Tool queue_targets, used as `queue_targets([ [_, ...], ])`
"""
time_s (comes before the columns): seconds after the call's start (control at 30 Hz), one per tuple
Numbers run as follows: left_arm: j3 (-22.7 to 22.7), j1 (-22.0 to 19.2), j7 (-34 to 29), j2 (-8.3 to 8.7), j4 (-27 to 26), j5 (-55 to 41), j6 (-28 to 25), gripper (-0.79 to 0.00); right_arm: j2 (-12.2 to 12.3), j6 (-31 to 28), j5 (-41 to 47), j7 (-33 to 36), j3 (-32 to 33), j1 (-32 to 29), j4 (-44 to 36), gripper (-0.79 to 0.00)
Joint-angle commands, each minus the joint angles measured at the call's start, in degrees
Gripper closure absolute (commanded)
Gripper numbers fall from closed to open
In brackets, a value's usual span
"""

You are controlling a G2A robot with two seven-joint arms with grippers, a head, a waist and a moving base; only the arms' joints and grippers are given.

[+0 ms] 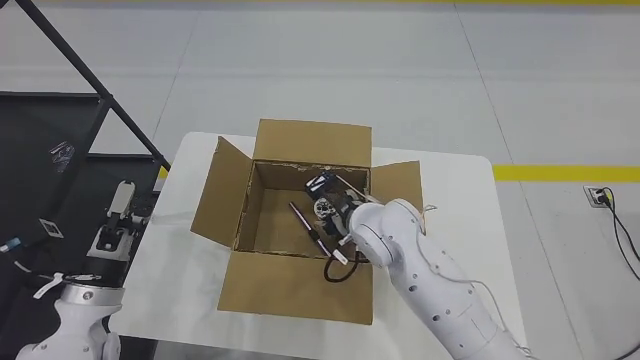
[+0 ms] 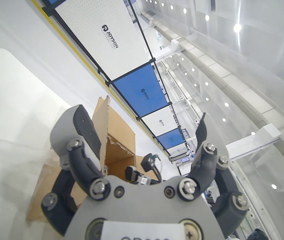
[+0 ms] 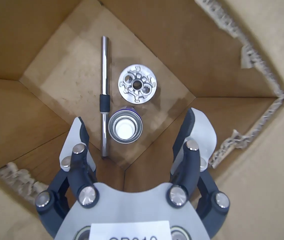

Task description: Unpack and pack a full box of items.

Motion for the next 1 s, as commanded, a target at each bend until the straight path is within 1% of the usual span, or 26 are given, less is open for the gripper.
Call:
queue_targets([
  [0.0, 0.67, -0.39, -0.90, 0.14, 1.03, 2.47, 0.30, -0.785, 0.57, -0.76, -0.16, -0.06, 1.99, -1.98, -5.12, -0.770],
  [0.1, 1.75, -1.33, -3.34, 0.43, 2.54, 5.74, 0.01, -0.785, 1.37, -1.82, -0.43, -0.63, 4.99, -4.89, -11.42, -0.776],
  [0.23, 3.94, -2.69, -5.32, 0.71, 4.44, 10.26, -0.63, -0.785, 2.20, -2.50, 0.98, -3.43, 9.44, -8.74, -18.78, -0.785],
  [0.4, 7.34, -4.37, -6.70, 0.77, 5.06, 12.20, -0.04, -0.785, 2.87, 2.16, 1.74, -8.15, 16.18, -12.31, -24.23, -0.785],
  [0.47, 8.42, -4.50, -7.50, 0.75, 4.46, 11.21, -0.08, -0.785, 3.10, 3.83, 3.66, -9.65, 19.49, -13.72, -26.60, -0.785],
  [0.57, 9.08, -4.20, -9.35, 0.82, 3.13, 9.66, -0.41, -0.785, 3.61, 4.67, 7.69, -10.37, 25.46, -16.44, -29.63, -0.785],
  [0.73, 10.97, -3.76, -10.31, 0.90, 1.84, 10.36, -0.69, -0.785, 4.59, 3.99, 14.59, -8.19, 35.20, -20.21, -30.93, -0.785],
  [0.87, 12.91, -4.21, -10.88, 0.94, 2.01, 11.49, -0.15, -0.785, 5.34, 2.26, 21.37, -4.11, 41.13, -21.66, -28.63, -0.785],
  [0.97, 14.60, -4.81, -11.30, 0.94, 2.59, 12.42, 0.70, -0.785, 5.89, -0.66, 27.44, -1.31, 44.15, -22.05, -25.24, -0.785],
])
